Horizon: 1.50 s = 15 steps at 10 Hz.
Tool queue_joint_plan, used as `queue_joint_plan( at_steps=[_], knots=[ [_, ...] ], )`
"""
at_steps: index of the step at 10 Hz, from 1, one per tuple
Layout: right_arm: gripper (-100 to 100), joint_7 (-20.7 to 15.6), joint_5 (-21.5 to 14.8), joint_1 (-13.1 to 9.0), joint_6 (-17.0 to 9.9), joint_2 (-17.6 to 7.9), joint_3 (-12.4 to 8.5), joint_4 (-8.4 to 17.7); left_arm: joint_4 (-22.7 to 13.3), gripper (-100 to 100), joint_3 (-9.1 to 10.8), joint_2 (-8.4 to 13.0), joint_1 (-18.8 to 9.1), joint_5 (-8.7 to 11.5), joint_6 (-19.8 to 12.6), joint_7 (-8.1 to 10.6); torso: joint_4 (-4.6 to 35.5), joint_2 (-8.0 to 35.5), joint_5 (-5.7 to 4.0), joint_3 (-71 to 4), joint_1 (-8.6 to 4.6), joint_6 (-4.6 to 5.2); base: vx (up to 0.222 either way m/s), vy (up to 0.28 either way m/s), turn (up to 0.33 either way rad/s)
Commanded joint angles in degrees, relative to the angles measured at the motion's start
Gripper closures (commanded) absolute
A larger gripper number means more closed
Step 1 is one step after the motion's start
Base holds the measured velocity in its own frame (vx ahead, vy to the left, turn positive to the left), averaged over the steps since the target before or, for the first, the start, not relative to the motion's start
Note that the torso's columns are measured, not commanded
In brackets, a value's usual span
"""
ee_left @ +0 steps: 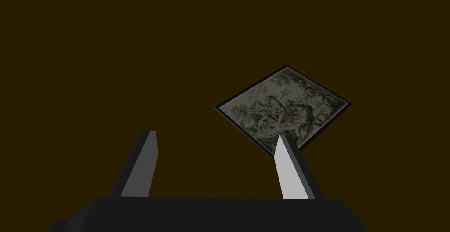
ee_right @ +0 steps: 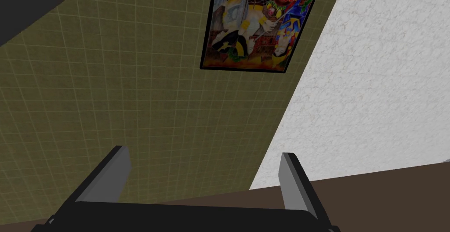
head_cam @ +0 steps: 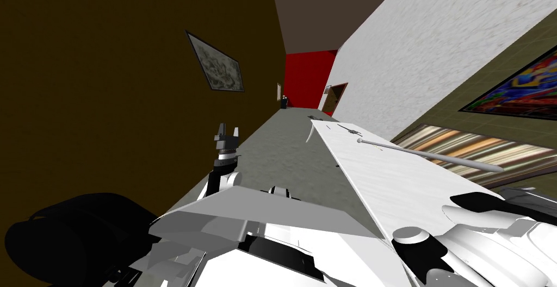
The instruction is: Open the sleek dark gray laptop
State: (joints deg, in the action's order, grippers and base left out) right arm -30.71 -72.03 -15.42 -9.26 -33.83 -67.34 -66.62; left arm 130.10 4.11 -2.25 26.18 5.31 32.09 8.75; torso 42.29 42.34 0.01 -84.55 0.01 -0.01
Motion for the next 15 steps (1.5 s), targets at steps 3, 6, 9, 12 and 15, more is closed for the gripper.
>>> queue_joint_plan(
  at_steps=[3,6,9,12,15],
  knots=[
    [-100,-1.2,-1.6,0.6,4.2,0.1,3.6,-1.4,0.0,0,0.0,0.0,0.0,0.0,0.0,0.0,0.0,0.0,-0.02,0.0,-0.01,0.02,-0.098,-0.065,0.034],
    [-100,-2.3,-1.2,1.2,6.0,0.0,5.9,-2.3,0.0,0,0.0,0.0,0.0,0.0,0.0,0.0,0.0,-0.2,0.0,-0.1,0.09,0.04,-0.091,-0.072,0.022],
    [-100,-3.4,-0.9,1.7,7.7,-0.1,8.1,-3.2,0.0,0,0.0,0.0,0.0,0.0,0.0,0.0,0.0,0.0,-0.01,0.0,0.01,0.03,-0.108,-0.071,0.042],
    [-100,-4.8,-0.4,2.5,9.9,-0.2,11.0,-4.3,0.0,0,0.0,0.0,0.0,0.0,0.0,0.0,0.0,-0.1,0.0,-0.1,0.04,0.0,-0.084,-0.059,0.03],
    [-100,-6.2,0.0,3.3,12.2,-0.3,13.9,-5.4,0.0,0,0.0,0.0,0.0,0.0,0.0,0.0,0.0,0.1,-0.03,0.1,-0.09,0.02,-0.134,-0.087,0.042]
  ],
)
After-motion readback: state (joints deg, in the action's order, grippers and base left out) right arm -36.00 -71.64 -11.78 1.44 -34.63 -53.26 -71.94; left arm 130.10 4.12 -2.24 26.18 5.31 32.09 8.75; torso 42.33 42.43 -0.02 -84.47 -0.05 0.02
